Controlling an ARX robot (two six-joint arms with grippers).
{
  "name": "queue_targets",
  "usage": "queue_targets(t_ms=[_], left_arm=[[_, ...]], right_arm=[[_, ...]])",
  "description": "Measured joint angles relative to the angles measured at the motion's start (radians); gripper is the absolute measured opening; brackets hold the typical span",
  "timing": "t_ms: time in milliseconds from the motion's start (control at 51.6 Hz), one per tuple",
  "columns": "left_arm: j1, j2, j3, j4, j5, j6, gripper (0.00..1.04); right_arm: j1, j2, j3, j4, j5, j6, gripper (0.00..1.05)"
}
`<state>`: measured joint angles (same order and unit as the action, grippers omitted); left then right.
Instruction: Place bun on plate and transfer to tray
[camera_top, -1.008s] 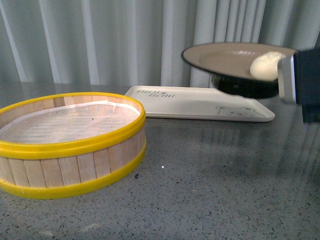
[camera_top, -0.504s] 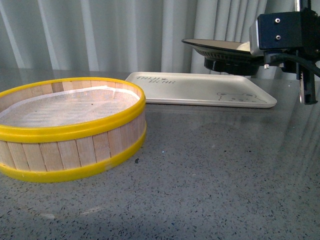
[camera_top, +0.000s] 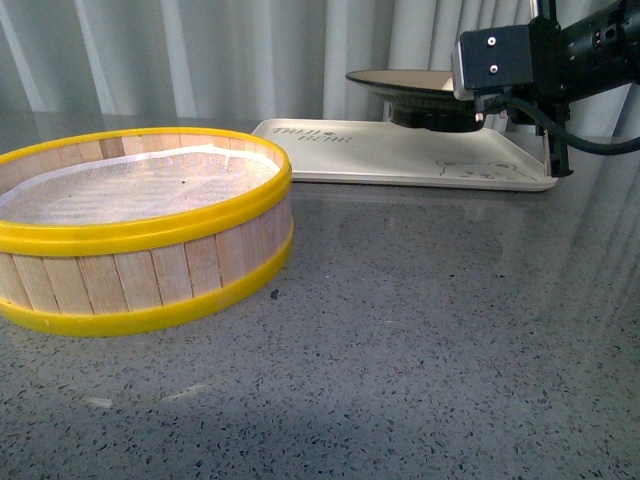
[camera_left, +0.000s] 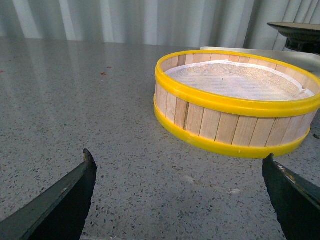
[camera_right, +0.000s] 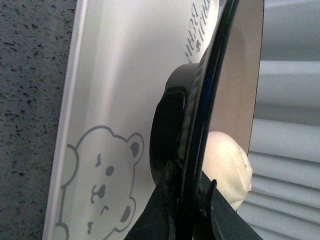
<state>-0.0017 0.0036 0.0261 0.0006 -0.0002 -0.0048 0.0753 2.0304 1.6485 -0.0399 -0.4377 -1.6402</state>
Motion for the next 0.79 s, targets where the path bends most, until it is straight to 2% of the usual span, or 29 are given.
queue_targets(t_ms=[795], left_arm=[[0.0,0.0,0.0,0.0,0.0,0.0,0.98]], right_arm=[[-0.011,0.051,-0.01,0.003,0.017,-0.032,0.03]])
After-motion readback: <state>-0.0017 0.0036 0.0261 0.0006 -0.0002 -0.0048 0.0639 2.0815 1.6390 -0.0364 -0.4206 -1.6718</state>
